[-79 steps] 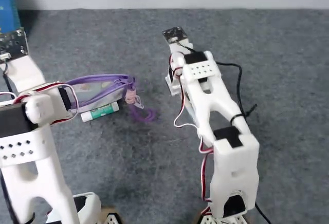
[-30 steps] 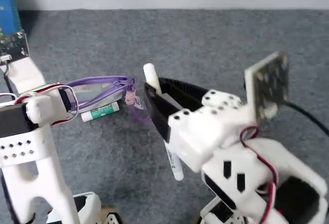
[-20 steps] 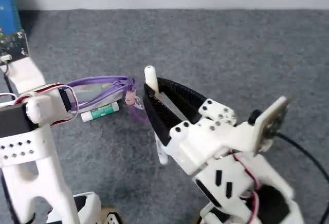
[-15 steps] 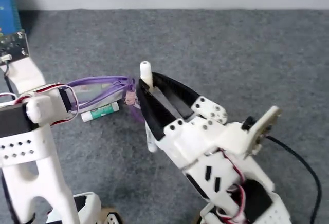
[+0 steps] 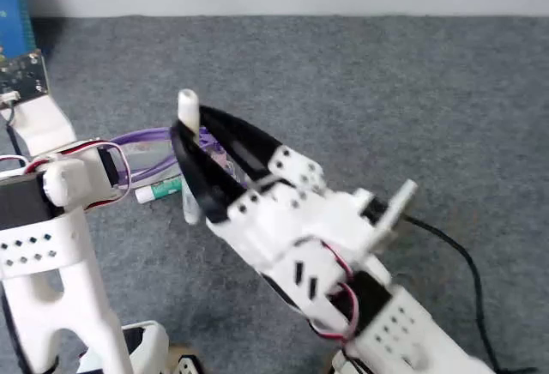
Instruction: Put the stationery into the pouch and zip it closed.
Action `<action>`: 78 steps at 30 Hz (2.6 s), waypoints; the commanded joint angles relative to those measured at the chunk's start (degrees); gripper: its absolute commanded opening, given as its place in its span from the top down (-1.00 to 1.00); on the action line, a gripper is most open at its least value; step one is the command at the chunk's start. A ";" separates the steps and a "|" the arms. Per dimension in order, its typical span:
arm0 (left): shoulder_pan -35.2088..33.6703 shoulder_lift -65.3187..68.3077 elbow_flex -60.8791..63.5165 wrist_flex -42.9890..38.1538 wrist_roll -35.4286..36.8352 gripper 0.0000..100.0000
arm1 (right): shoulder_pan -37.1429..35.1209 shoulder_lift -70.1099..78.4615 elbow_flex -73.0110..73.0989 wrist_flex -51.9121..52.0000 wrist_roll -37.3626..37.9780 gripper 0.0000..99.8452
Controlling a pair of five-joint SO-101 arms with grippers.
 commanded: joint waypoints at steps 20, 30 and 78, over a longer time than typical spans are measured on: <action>-0.26 -0.18 0.13 -0.88 -0.44 0.98 | 8.75 30.55 -15.38 -22.73 0.26 0.98; -0.35 -0.18 0.92 -1.05 -0.53 0.98 | 10.51 42.15 -24.44 -23.16 0.53 0.98; -0.35 -0.18 1.19 -1.23 -0.53 0.98 | -2.07 0.57 4.75 29.41 9.14 0.45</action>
